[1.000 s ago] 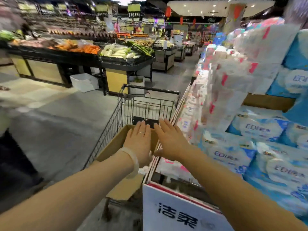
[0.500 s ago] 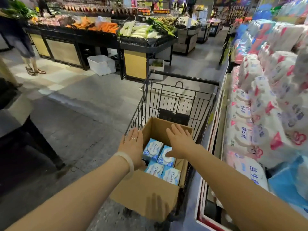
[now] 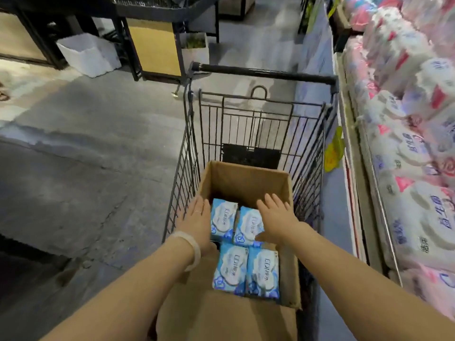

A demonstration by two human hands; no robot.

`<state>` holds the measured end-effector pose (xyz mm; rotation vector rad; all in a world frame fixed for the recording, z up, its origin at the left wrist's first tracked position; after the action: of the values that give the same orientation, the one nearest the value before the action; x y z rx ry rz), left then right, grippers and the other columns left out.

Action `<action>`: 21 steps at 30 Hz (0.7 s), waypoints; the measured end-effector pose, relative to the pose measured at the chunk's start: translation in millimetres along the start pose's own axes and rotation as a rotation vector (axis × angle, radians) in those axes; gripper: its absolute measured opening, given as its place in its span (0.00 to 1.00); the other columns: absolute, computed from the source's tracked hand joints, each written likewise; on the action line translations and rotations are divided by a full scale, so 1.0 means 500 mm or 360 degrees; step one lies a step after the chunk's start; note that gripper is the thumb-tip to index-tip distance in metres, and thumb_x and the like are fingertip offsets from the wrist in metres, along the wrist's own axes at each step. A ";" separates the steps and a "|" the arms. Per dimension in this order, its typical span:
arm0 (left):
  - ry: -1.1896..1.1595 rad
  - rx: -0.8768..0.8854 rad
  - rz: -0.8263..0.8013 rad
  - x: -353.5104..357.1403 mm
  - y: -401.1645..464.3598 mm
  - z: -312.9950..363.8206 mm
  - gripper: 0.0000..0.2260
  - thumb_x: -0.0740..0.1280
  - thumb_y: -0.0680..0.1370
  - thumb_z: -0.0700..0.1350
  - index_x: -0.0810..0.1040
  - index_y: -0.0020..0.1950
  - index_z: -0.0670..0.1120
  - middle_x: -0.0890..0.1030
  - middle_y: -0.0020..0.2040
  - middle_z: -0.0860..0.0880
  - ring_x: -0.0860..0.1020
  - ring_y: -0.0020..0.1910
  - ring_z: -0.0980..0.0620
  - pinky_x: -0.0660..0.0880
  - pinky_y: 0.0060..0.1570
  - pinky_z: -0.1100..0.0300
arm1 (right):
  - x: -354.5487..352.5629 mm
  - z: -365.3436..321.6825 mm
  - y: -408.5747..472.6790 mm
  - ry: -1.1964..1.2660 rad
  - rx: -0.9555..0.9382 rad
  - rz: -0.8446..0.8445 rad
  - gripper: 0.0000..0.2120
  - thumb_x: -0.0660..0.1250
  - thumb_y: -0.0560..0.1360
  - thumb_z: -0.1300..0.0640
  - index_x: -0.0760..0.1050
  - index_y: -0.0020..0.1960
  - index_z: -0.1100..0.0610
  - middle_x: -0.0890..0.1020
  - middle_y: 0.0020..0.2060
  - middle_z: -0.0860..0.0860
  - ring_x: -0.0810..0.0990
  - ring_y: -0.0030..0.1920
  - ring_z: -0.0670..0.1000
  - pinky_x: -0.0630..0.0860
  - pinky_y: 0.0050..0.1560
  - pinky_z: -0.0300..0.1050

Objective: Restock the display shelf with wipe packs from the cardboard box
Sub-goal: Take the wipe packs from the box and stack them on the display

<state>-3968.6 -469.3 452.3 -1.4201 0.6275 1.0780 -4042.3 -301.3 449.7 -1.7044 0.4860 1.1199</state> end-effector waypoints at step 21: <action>0.0242 0.0565 -0.0977 0.367 0.353 0.054 0.50 0.74 0.68 0.59 0.49 0.77 0.40 0.55 0.77 0.41 0.55 0.77 0.44 0.54 0.75 0.55 | 0.511 0.004 0.135 0.2412 0.1690 -0.0834 0.27 0.74 0.70 0.47 0.72 0.62 0.61 0.79 0.57 0.58 0.80 0.50 0.57 0.78 0.45 0.50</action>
<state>-4050.3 -434.0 212.1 -1.2629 0.4173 0.3560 -3968.2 -282.1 196.9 -1.2190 1.1456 -0.9190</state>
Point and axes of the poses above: each hand's wrist, its own y-axis towards the middle knuckle, its own x-axis out of the palm, z = x × y, the point moved 5 cm from there along y, towards the middle knuckle
